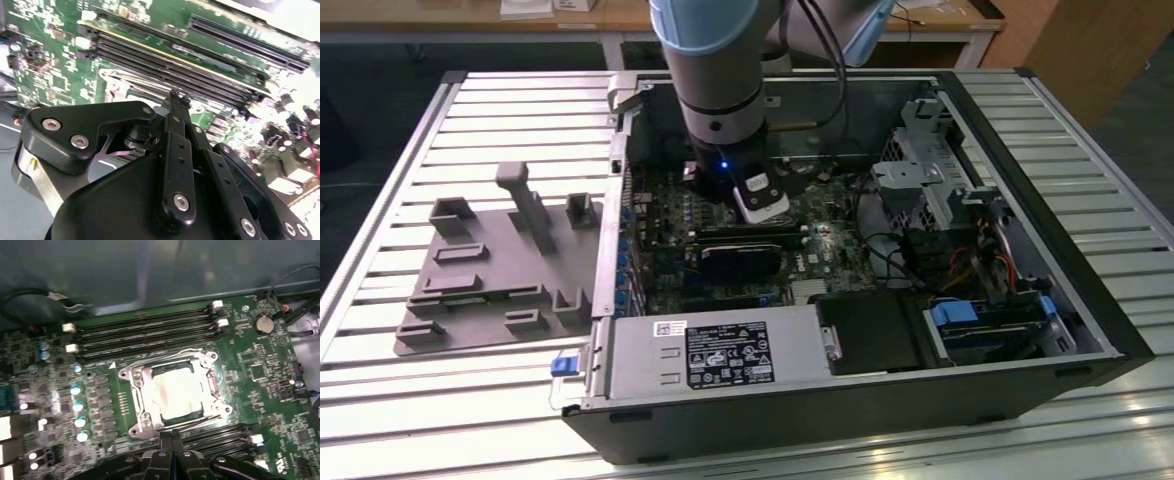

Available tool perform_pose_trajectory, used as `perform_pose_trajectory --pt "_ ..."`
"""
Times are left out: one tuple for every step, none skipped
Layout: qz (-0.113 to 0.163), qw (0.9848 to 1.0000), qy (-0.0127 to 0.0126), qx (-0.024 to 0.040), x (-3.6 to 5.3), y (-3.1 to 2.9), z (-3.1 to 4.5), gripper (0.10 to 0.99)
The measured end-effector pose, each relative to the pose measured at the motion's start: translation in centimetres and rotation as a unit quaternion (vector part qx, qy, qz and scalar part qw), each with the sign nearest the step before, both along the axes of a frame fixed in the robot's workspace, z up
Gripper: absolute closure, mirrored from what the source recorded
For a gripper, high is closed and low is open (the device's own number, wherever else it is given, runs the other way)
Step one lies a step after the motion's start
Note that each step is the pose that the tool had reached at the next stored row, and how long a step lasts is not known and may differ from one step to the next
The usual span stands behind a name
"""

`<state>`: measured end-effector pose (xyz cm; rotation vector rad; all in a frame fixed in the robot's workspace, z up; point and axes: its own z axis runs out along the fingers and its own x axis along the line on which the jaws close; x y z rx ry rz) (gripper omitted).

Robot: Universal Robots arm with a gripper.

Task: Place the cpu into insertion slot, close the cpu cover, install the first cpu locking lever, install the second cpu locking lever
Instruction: 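Install the second cpu locking lever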

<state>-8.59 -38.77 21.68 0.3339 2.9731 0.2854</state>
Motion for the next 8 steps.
perform_pose_trajectory --pt "0.000 1.0000 0.0000 -0.0012 0.15 0.11 0.00 0.984" --pt "0.000 1.0000 0.0000 -0.0025 0.29 0.22 0.00 0.984" --pt "0.000 1.0000 0.0000 -0.0040 0.42 0.32 0.00 0.984" --pt "0.000 1.0000 0.0000 -0.0056 0.55 0.43 0.00 0.984" --pt "0.000 1.0000 0.0000 -0.0072 0.68 0.58 0.00 0.984" --pt "0.000 1.0000 0.0000 -0.0092 0.80 0.69 0.00 0.984" --pt "0.000 0.9999 0.0000 -0.0112 0.93 0.81 0.00 0.984" --pt "0.000 0.9999 0.0000 -0.0132 1.07 0.91 0.00 0.984"
